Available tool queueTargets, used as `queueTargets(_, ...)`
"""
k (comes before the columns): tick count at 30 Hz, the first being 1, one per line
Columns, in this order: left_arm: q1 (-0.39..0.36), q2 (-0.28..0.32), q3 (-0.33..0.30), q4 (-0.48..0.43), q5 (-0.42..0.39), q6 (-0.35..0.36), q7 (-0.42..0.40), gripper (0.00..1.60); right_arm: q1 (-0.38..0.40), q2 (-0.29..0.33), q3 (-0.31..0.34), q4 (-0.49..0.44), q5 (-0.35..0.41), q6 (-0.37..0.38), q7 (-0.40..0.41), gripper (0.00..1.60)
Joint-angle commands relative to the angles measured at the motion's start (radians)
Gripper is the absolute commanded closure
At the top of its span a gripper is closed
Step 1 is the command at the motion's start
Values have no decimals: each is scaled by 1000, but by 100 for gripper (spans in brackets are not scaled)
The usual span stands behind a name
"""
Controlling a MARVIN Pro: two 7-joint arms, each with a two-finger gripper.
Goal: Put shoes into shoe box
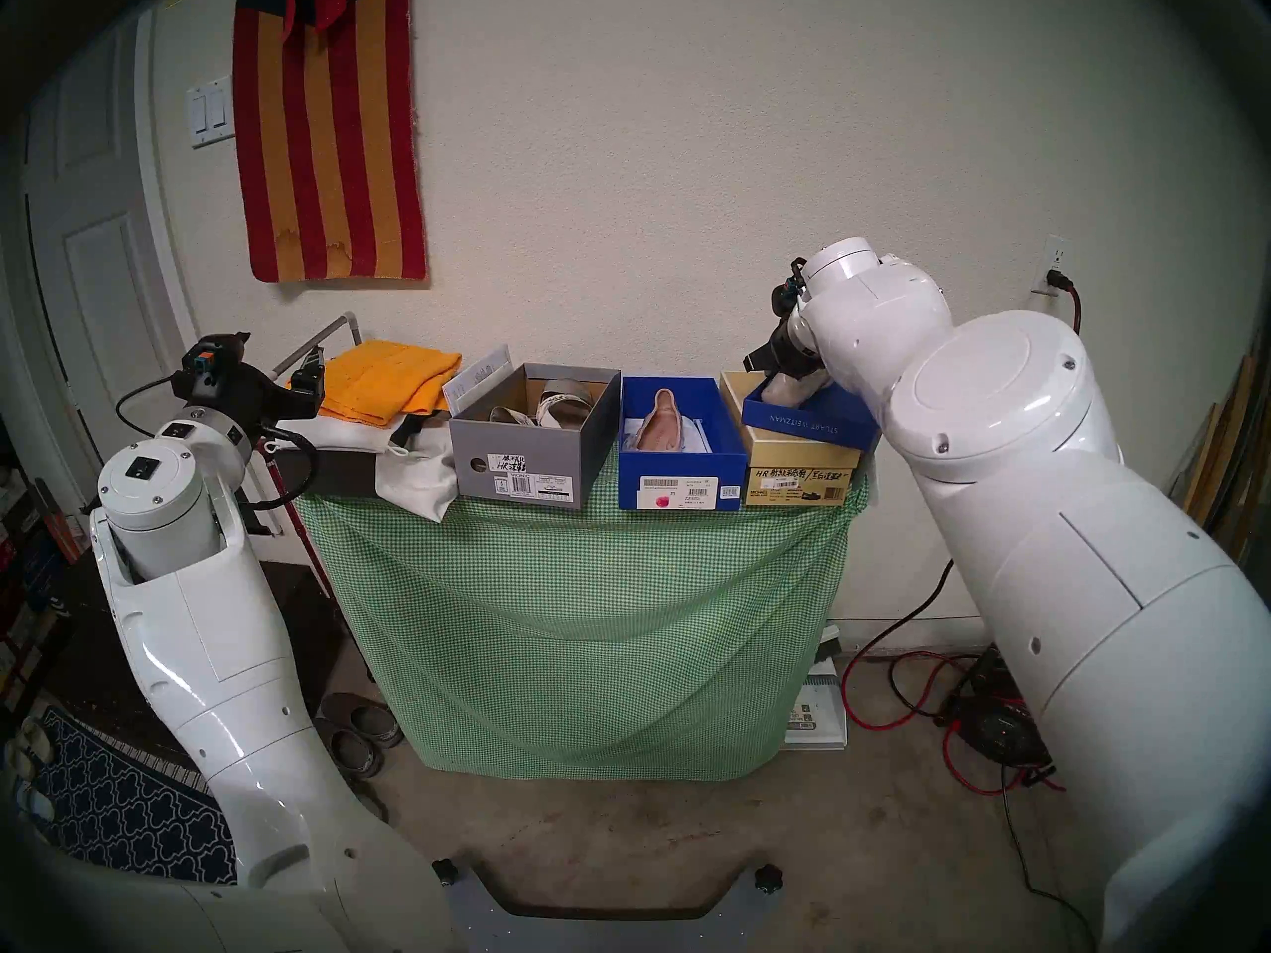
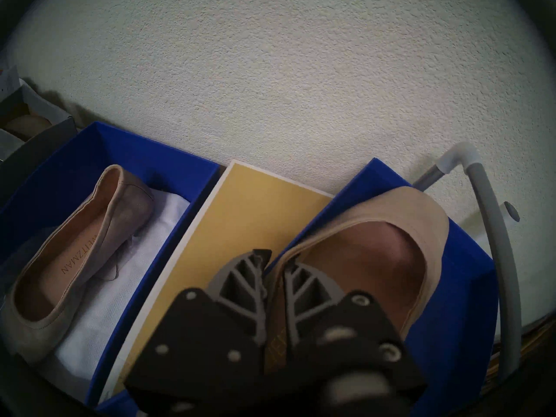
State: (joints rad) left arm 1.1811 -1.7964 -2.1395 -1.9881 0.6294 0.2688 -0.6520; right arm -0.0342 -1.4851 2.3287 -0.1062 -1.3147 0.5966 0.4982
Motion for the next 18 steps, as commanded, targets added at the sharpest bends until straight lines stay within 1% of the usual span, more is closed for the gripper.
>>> queueTargets(1,-1,1,2,-1,-1,0,0,0,-4,36,-8,-19,-9,-9,-9,160)
queueTargets(5,-1,1,1,-1,-1,0,0,0,1,37,6,-36,4,-27,-21,160)
queueTargets(12,-1,1,1,-1,0,0,-1,0,31,49,40,-61,29,-54,-13,160)
queueTargets(18,-2,0,1,-1,0,0,-1,0,34,56,72,-80,54,-83,-30,160)
